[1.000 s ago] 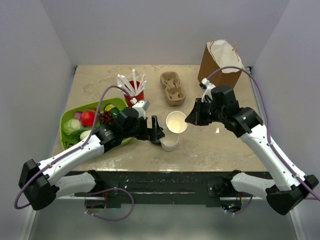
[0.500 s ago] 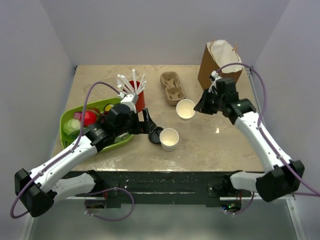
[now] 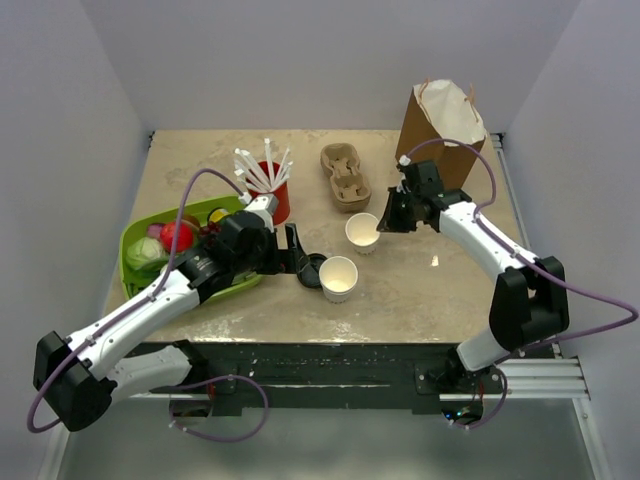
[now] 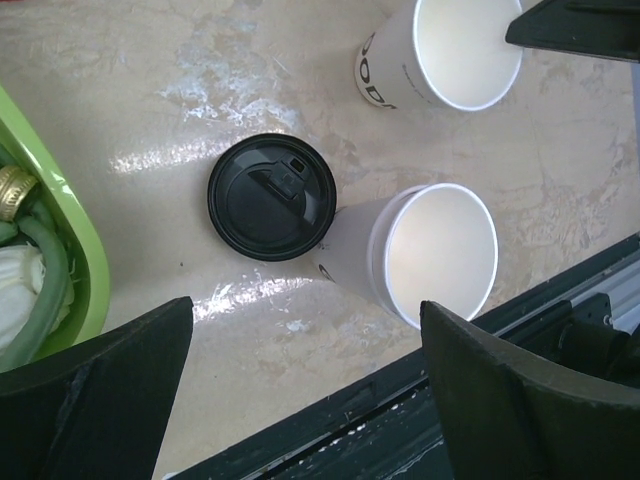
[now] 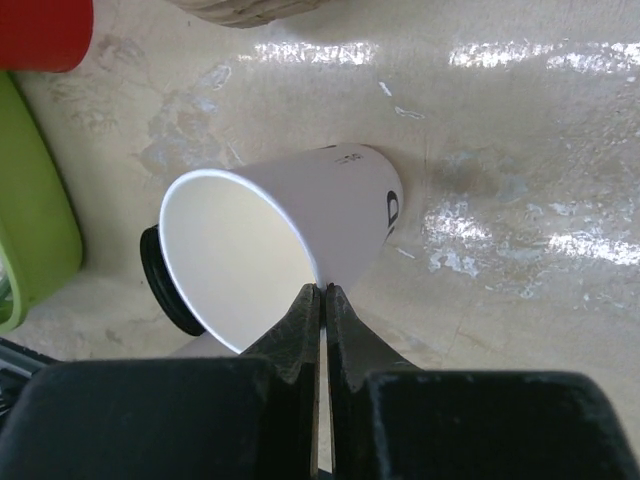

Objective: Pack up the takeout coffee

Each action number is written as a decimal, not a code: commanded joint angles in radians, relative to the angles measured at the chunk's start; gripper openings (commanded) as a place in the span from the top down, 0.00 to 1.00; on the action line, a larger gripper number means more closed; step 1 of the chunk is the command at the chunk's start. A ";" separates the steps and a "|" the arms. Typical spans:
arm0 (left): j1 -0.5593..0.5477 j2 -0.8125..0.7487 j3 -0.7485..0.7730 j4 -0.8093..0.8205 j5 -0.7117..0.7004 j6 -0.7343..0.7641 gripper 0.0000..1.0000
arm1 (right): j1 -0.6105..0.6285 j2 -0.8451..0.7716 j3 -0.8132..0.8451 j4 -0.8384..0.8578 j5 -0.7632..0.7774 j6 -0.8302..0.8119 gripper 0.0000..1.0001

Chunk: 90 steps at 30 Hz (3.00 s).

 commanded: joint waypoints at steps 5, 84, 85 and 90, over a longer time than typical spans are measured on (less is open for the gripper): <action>0.005 0.024 -0.017 0.061 0.076 0.024 0.00 | 0.000 -0.008 0.040 0.002 0.089 0.004 0.68; -0.117 0.504 0.271 0.006 -0.093 0.012 0.04 | -0.106 -0.318 -0.076 -0.408 0.554 -0.013 0.51; -0.122 0.530 0.282 0.002 -0.099 0.015 0.08 | -0.107 -0.333 -0.052 -0.409 0.563 -0.011 0.46; -0.147 0.617 0.353 -0.017 -0.113 0.015 0.22 | -0.107 -0.477 -0.036 -0.330 0.646 -0.036 0.22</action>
